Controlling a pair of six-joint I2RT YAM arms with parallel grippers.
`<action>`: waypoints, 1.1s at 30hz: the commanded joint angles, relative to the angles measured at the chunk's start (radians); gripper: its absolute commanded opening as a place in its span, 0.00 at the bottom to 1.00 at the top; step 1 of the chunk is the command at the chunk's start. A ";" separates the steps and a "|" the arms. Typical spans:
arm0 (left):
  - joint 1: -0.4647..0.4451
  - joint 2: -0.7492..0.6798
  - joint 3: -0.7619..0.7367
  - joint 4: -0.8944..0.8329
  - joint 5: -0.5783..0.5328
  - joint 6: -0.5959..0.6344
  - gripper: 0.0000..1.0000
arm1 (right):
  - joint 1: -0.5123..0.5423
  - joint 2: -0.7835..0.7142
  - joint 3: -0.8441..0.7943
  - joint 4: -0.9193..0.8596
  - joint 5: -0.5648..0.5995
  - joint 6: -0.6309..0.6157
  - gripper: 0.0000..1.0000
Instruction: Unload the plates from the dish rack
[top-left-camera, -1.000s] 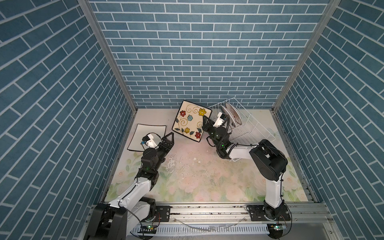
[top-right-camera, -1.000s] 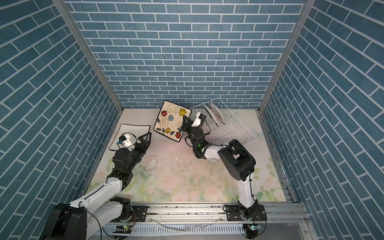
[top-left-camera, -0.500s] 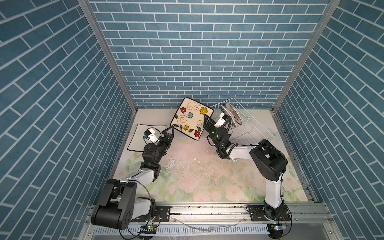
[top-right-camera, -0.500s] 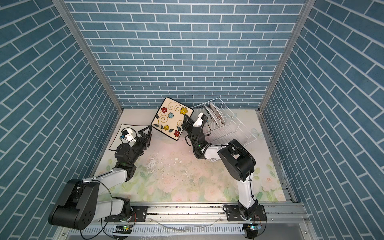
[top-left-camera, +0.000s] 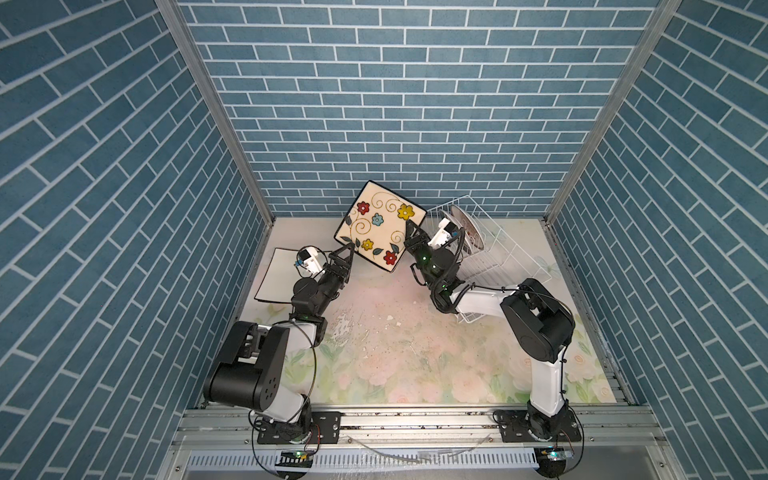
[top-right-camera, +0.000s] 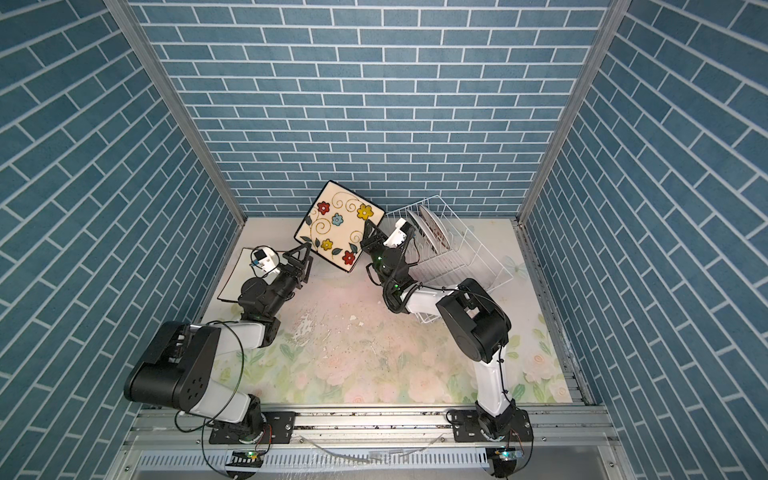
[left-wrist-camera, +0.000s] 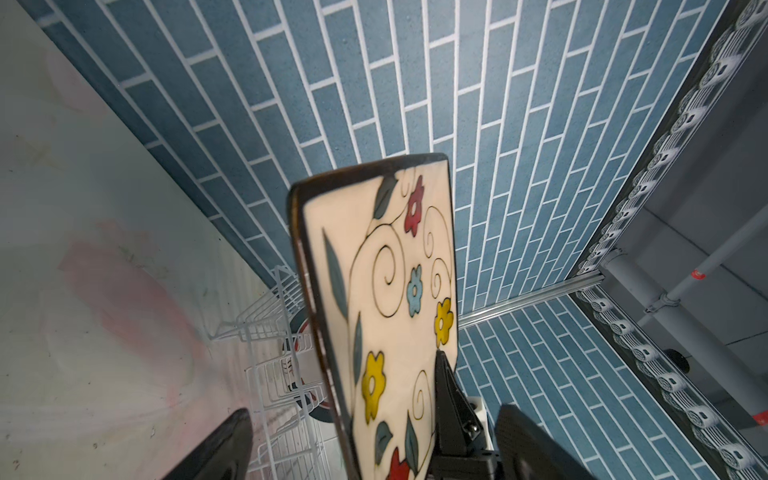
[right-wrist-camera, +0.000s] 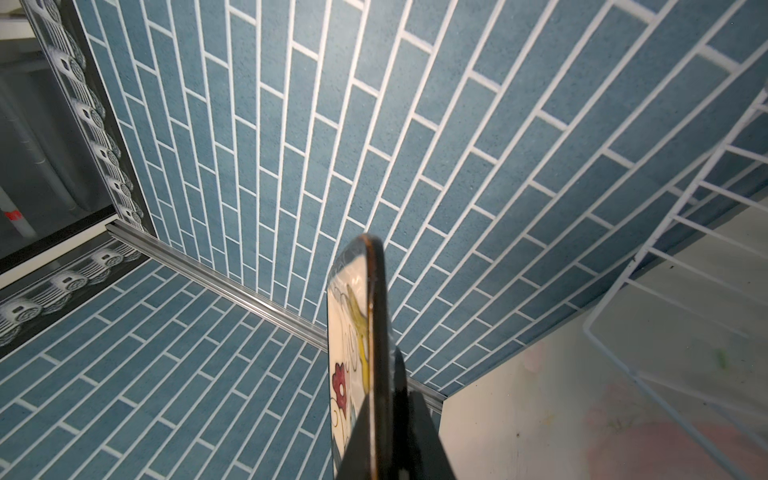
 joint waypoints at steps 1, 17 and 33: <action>-0.008 0.033 0.025 0.060 0.031 0.011 0.90 | 0.013 -0.058 0.095 0.233 -0.007 0.160 0.00; -0.053 0.096 0.074 0.098 0.054 0.035 0.47 | 0.015 -0.048 0.085 0.225 -0.030 0.215 0.00; -0.061 0.072 0.078 0.098 0.040 0.061 0.42 | 0.021 -0.037 0.082 0.236 -0.043 0.232 0.00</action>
